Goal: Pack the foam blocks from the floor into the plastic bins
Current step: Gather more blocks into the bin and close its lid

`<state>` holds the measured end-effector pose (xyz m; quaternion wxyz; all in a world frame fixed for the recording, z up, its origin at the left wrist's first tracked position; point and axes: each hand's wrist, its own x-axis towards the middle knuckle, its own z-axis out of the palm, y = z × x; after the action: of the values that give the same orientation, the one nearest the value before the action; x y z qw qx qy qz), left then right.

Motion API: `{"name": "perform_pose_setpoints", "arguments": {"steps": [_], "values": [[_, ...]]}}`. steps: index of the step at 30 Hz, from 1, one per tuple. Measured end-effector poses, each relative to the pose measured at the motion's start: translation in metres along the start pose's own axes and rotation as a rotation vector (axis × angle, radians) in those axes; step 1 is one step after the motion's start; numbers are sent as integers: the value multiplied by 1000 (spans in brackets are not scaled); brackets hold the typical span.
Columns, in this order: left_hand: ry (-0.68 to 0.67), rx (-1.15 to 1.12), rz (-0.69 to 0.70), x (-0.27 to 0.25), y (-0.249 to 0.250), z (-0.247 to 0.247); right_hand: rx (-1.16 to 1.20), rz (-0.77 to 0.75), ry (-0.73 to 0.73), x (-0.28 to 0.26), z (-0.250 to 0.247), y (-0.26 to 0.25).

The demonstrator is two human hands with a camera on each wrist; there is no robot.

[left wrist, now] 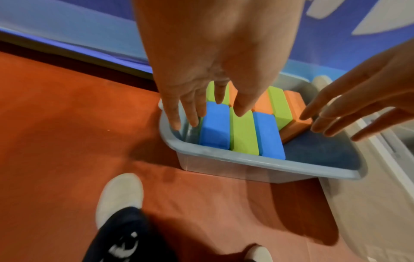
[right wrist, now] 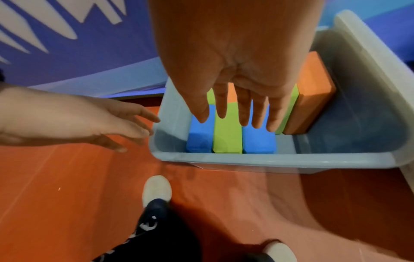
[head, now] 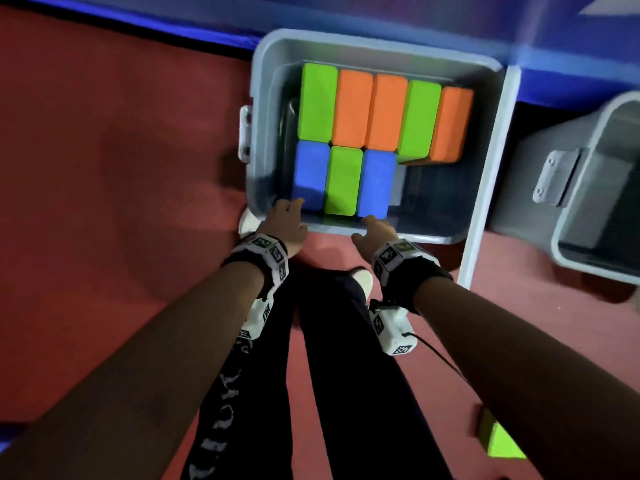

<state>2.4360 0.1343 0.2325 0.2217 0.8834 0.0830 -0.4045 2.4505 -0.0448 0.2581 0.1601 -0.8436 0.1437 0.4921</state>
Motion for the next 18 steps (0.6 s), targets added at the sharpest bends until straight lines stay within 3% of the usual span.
{"name": "perform_pose_setpoints", "arguments": {"steps": [3, 8, 12, 18], "values": [[-6, -96, -90, -39, -12, -7, -83, -96, -19, -34, -8, -5], [109, -160, -120, -100, -34, 0, -280, -170, 2, -63, -7, -13], [96, -300, -220, -155, -82, 30, -418, -170, 9, -88, 32, -36], [91, -497, -314, -233, -175, 95, -678, -304, -78, -131, 139, -90]]}}
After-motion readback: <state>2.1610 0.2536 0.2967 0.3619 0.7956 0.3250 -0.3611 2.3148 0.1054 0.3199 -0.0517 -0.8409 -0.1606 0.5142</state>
